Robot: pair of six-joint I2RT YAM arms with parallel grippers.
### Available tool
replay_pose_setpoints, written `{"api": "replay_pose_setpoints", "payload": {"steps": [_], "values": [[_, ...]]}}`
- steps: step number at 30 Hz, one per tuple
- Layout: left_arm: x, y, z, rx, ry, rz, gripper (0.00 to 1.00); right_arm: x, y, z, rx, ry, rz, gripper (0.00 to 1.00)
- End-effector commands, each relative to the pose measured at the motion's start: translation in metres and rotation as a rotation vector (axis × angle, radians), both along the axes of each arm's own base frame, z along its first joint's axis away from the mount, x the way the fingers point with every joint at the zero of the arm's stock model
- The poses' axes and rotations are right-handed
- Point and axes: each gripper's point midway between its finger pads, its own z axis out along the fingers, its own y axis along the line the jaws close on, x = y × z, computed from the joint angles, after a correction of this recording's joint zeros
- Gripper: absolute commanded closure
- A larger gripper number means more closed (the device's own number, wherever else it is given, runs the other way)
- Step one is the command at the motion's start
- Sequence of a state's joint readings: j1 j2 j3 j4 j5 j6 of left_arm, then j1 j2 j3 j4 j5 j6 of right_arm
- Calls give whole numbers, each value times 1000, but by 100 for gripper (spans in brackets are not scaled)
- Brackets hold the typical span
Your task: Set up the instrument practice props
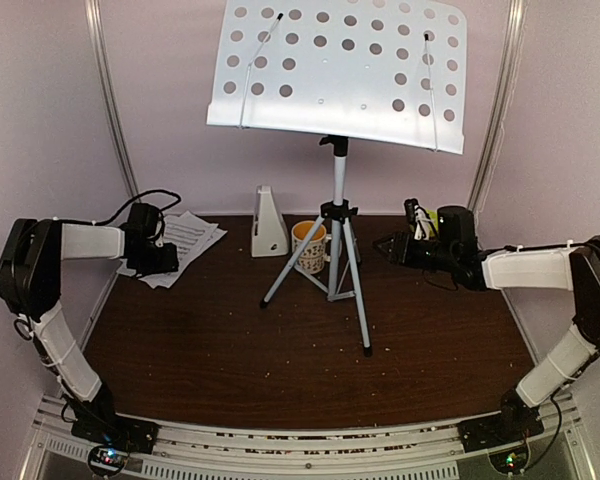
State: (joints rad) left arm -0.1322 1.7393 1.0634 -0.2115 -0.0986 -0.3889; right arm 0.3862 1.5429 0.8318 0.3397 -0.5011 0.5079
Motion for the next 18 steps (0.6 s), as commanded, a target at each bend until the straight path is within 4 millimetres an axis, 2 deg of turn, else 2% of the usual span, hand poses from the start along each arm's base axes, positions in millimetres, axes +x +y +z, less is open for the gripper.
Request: {"api": "replay_pose_setpoints", "payload": {"steps": [1,5,11,18], "values": [[10,8,-6,-8,27,44,45,-9,-4,18,10,-41,-4,50],[15,6,-20,-15,57,42,45,-14,-4,27,26,-57,7,50],[20,5,-20,-28,81,45,45,-18,-3,44,65,-83,9,50],[22,-3,-25,-90,126,41,46,-20,-5,46,65,-87,3,50]]}}
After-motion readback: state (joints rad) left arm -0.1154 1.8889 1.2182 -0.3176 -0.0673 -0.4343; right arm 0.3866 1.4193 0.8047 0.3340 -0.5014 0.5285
